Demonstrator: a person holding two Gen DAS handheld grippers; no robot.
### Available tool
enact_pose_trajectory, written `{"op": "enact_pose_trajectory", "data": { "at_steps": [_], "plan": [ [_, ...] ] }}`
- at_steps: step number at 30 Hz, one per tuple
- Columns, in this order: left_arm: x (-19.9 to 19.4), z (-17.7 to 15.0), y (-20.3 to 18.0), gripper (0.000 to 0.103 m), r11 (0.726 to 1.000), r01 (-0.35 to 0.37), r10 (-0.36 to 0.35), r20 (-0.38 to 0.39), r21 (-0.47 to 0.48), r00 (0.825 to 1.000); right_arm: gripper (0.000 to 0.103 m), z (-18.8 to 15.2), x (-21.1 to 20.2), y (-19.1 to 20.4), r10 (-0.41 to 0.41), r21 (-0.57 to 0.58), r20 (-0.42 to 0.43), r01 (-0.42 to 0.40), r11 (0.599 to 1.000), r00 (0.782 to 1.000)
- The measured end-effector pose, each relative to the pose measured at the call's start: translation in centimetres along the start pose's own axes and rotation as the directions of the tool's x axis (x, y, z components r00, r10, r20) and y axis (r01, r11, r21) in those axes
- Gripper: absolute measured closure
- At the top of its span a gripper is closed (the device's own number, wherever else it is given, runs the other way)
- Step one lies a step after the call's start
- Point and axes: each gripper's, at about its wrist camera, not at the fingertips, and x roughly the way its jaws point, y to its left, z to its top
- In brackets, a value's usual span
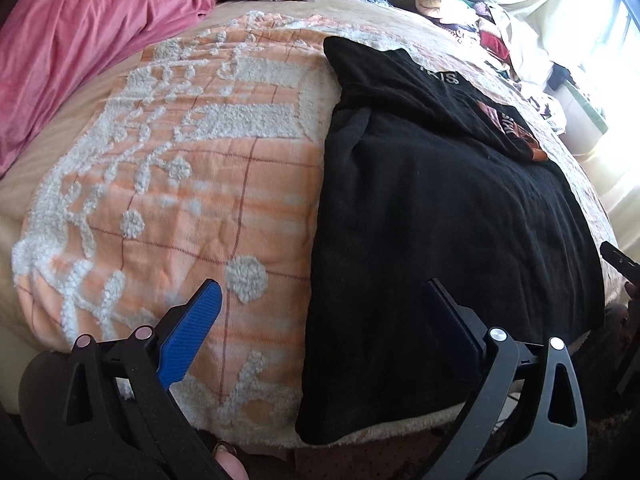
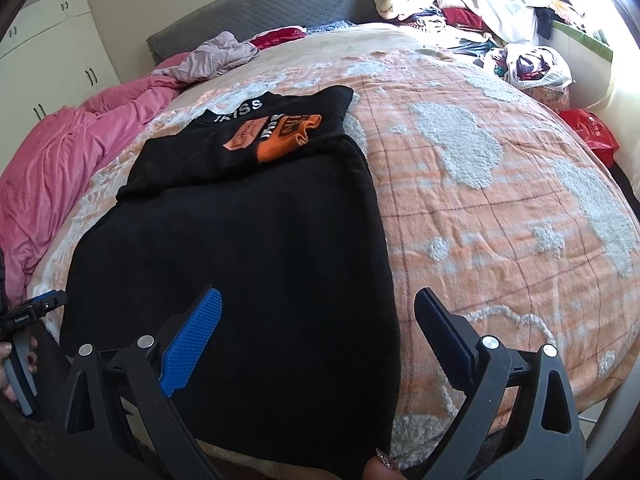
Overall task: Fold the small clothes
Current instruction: 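Move both open tools down to the sweatshirt hem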
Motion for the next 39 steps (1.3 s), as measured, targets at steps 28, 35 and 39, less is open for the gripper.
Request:
{"op": "enact_pose_trajectory", "data": {
  "at_steps": [28,35,39],
  "plan": [
    [-0.1,-4.5,0.3,0.059,0.991,0.128,-0.131,-0.111,-0.033,0.985,0.007,-3.8,-1.6,-1.2,-0.043,-0.035,-0.155,0.038,0.999,0.987],
    [-0.2,-4.8,0.5,0.06,0.99,0.137,-0.14,-0.119,-0.03,0.983,0.025,-4.1,-1.2,-0.4,-0.026,-0.064,-0.222,0.012,0.998,0.975],
    [-0.2,-5.0,0.5,0.06,0.99,0.14,-0.143,-0.124,-0.031,0.982,0.048,-4.3,0.0,0.0,-0.043,-0.103,-0.269,0.016,0.995,0.962]
  ]
}}
